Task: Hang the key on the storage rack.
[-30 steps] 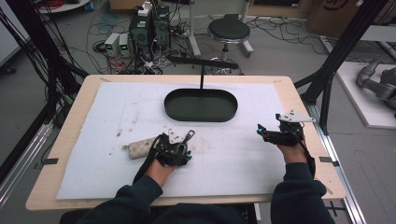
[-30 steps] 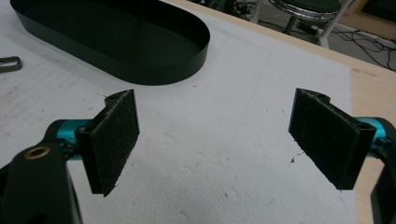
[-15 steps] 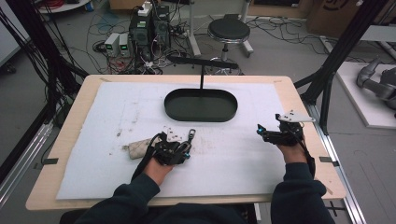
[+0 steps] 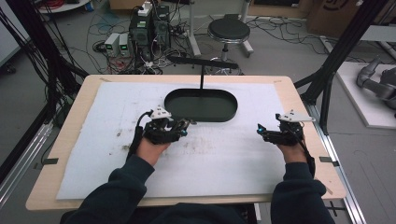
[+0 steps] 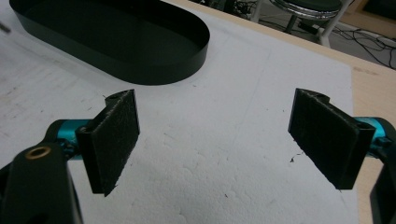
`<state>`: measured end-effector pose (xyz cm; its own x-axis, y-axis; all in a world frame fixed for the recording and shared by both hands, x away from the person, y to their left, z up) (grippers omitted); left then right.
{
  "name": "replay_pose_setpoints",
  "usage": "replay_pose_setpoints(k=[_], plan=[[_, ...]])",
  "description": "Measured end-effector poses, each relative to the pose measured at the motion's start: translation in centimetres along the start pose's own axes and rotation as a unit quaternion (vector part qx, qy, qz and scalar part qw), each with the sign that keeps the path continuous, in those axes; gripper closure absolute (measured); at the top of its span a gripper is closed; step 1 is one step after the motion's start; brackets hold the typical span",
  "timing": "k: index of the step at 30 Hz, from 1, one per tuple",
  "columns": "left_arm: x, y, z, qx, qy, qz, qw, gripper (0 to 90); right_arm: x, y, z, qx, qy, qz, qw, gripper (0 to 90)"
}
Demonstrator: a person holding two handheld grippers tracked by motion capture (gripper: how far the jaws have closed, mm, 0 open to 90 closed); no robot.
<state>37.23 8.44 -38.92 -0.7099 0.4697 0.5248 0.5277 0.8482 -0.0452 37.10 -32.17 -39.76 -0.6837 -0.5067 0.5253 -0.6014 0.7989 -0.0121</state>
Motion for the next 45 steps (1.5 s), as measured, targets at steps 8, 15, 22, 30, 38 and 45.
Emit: replay_pose_setpoints(k=[8,15,22,30,38,45], plan=[[0.8,2.1,-4.8,0.014,-0.053,0.006,0.9985,48.4,0.1,-0.1,-0.2,0.001,-0.006,0.002,1.0000,16.7],[0.5,4.7,-8.4,0.011,-0.087,-0.020,0.9959,48.4,0.2,-0.1,-0.3,0.004,-0.009,0.001,1.0000,16.7],[-0.6,7.4,-11.3,0.022,-0.100,-0.044,0.9937,48.4,0.0,0.0,-0.3,0.003,-0.010,-0.003,0.9999,16.7],[-1.6,9.2,-12.3,0.036,-0.094,-0.071,0.9924,48.4,0.1,-0.2,-0.2,0.000,-0.011,-0.003,0.9999,16.7],[-1.1,9.8,-12.6,0.044,-0.105,-0.074,0.9907,48.4,0.3,-0.4,0.0,-0.001,-0.009,0.000,1.0000,16.7],[-1.6,10.1,-13.5,0.051,-0.112,-0.075,0.9896,48.4,0.2,-0.2,0.0,0.001,-0.008,-0.002,1.0000,16.7]])
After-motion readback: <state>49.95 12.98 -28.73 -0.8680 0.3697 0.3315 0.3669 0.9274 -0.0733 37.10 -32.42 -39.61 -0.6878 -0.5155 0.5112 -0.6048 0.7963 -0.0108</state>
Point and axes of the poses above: each handheld gripper's, and its own axes: x roughly backward along the jaws, z roughly out of its underside, y roughly to its left, the point moved 2 cm from there along -x, roughly forward along the jaws, and after that the axes turned 11 degrees about -z, right-handed, at the moved point
